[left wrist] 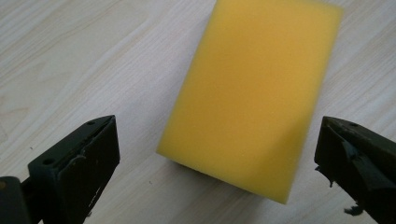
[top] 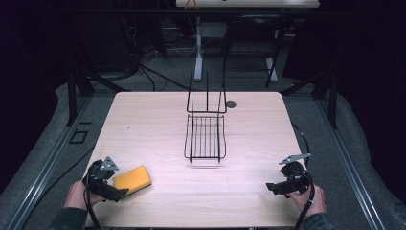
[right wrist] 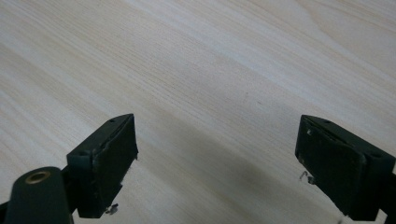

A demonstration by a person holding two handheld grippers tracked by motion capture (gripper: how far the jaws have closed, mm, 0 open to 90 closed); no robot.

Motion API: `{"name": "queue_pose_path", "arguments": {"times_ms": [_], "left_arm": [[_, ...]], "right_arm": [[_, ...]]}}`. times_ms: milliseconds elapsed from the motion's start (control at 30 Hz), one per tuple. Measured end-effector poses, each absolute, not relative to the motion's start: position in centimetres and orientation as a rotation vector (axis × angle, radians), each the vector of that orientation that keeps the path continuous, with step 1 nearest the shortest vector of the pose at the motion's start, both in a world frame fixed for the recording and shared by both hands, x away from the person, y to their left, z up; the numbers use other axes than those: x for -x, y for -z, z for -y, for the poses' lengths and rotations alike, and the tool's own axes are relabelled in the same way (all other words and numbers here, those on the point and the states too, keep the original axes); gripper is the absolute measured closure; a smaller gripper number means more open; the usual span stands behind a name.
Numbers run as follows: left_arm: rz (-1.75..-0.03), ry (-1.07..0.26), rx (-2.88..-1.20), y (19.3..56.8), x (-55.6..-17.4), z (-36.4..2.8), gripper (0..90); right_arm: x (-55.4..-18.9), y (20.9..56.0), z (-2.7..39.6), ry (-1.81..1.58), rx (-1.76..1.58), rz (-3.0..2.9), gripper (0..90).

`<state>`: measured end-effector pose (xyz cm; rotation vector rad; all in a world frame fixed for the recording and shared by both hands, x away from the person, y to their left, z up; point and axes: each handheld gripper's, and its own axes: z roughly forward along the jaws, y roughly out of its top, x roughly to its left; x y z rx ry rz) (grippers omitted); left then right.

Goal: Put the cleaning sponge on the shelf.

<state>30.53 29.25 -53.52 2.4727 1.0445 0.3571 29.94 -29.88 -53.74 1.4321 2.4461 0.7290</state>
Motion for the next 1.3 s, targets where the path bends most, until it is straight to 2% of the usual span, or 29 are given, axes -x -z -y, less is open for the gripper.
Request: {"name": "queue_pose_path", "arguments": {"times_ms": [800,1300], "left_arm": [[-0.973,-0.294,-2.548,54.5,-31.8,-28.0,0.7],[-0.967,-0.269,-2.574,54.9,-31.8,-27.9,15.5]], "right_arm": [[-29.9,53.8,29.5,-0.727,-1.412,-2.465,11.9],[-29.9,53.9,29.5,-0.718,-1.398,-2.469,11.7]]}}
